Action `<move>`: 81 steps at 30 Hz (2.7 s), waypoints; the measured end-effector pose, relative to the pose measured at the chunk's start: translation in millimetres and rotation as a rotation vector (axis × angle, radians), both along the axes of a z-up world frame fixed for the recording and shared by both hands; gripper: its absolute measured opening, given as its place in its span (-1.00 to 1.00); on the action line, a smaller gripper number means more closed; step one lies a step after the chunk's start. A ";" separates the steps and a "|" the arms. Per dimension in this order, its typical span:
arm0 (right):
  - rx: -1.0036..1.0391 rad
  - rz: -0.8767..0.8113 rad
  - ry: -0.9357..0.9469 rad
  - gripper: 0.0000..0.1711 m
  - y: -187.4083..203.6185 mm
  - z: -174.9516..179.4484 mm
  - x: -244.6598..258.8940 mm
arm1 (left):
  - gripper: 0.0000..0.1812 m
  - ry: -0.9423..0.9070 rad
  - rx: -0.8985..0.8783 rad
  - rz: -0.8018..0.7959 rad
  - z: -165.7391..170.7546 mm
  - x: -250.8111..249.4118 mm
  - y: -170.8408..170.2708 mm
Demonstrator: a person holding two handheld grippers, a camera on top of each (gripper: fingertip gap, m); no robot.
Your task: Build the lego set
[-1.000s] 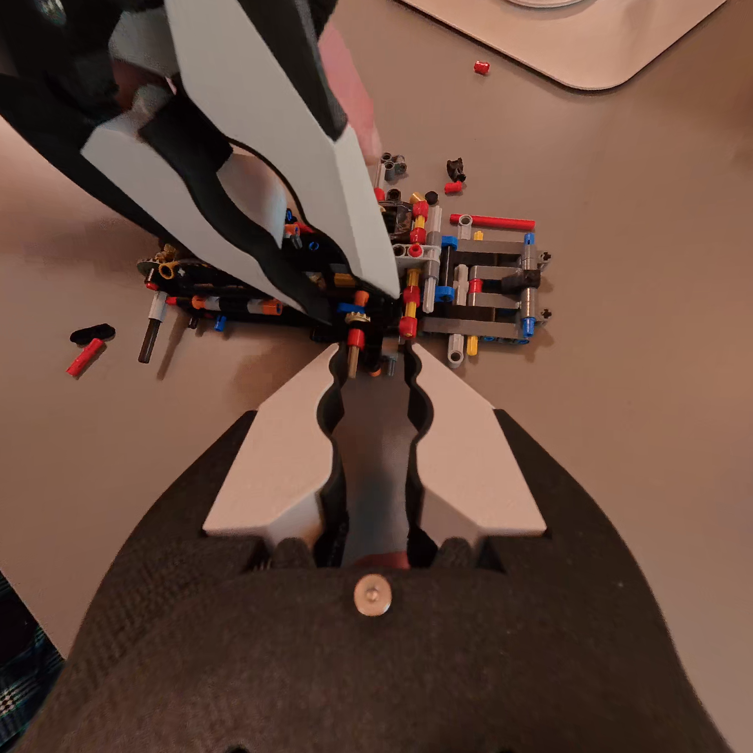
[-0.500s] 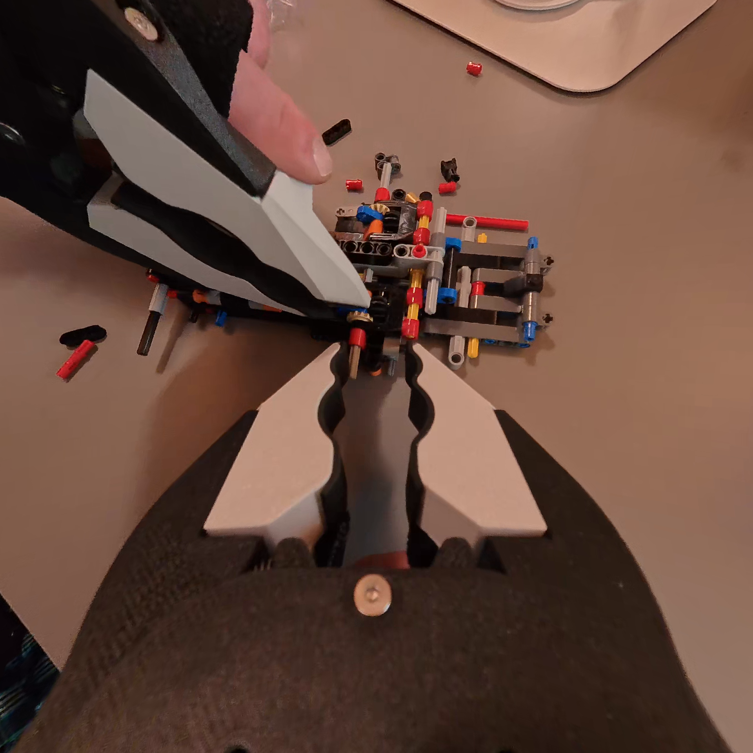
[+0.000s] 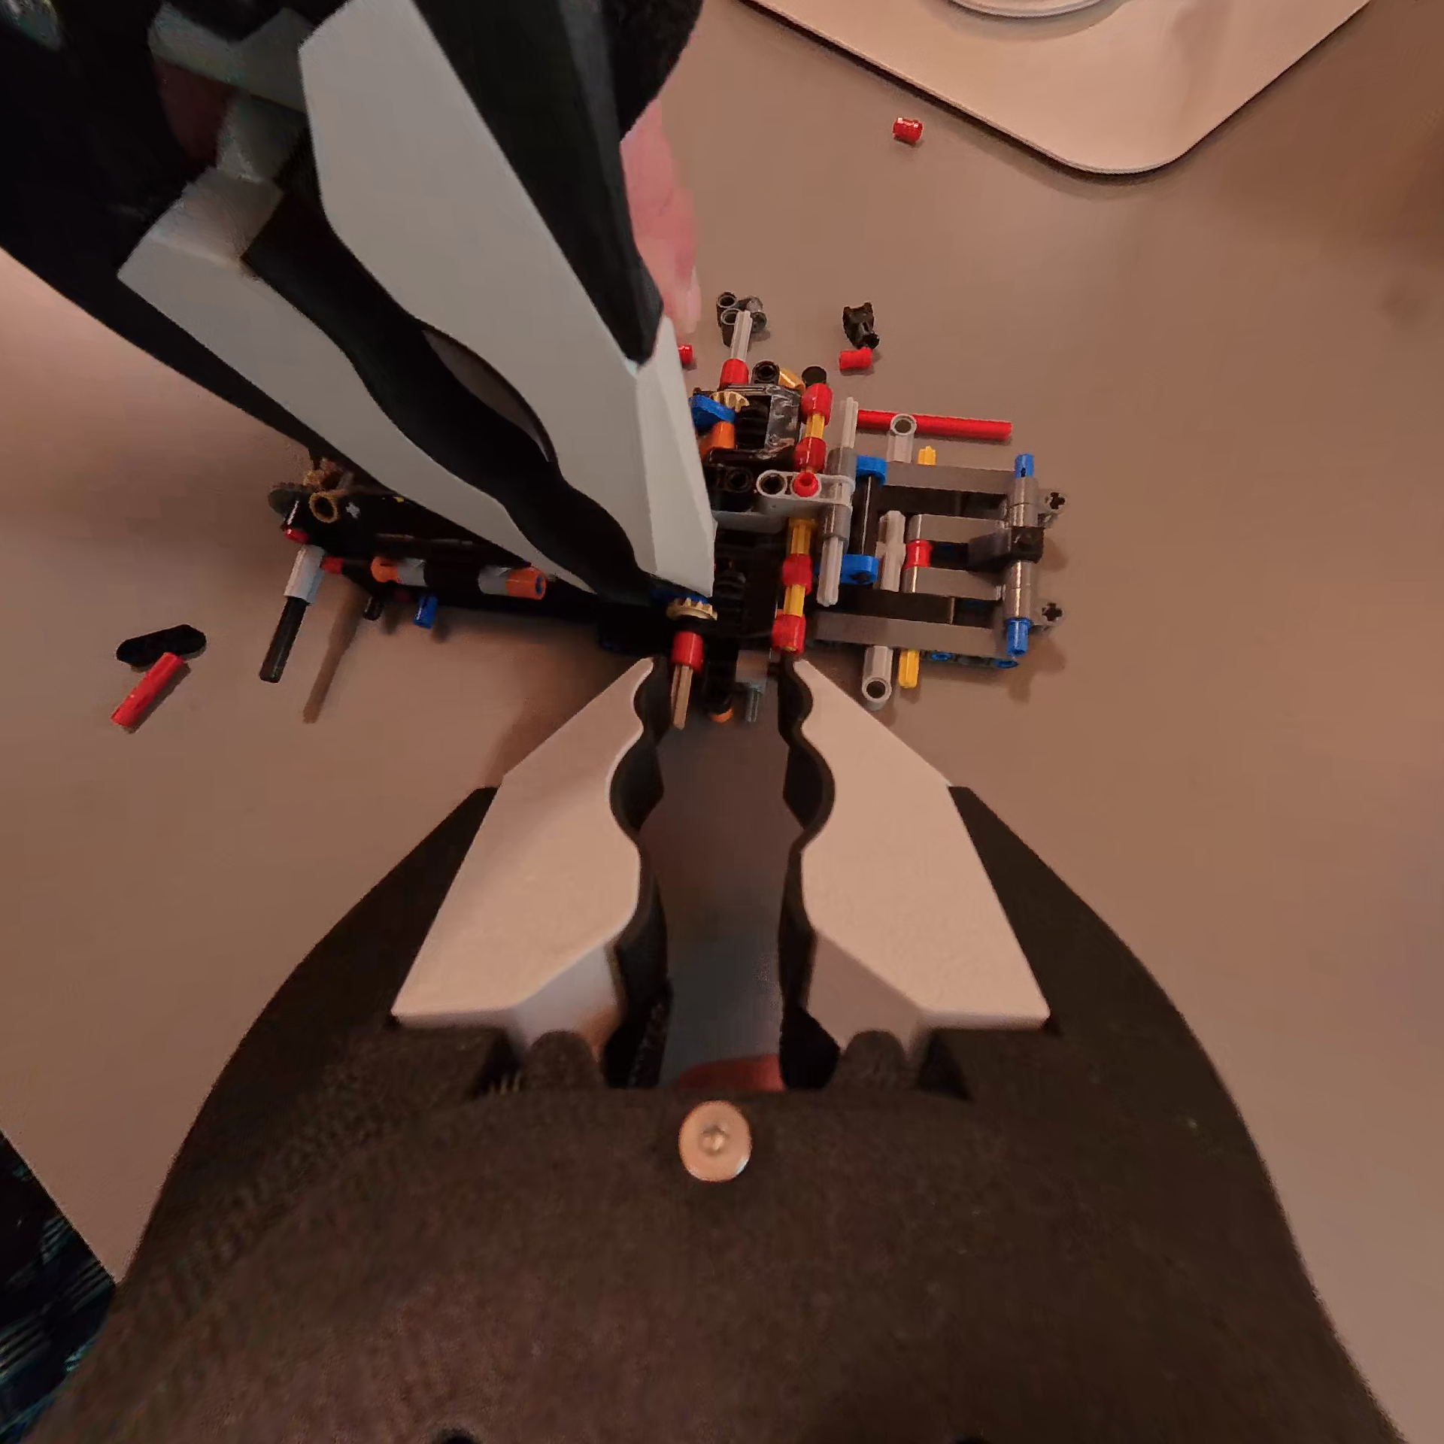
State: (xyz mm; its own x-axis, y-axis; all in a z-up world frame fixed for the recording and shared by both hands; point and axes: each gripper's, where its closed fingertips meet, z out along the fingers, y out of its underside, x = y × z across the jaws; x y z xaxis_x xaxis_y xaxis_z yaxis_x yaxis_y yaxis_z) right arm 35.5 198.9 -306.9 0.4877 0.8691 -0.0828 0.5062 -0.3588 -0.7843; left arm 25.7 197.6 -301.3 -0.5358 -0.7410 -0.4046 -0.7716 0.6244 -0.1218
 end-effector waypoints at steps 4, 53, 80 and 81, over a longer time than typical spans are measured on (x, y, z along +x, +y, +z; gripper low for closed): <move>-0.001 0.000 0.000 -0.71 0.0 0.0 0.0 | -0.91 0.047 -0.097 -0.001 0.2 -0.1 -1.0; 0.010 -0.047 -0.008 -0.71 6.7 -0.4 4.2 | -0.91 -0.127 0.165 0.036 -0.5 7.9 8.0; 0.019 -0.031 0.035 -0.66 7.3 6.0 13.3 | -0.81 -0.202 -0.148 0.174 12.9 12.1 7.3; 0.019 -0.032 0.040 -0.66 7.1 6.8 15.2 | -0.80 -0.248 -0.156 0.195 18.7 12.0 6.4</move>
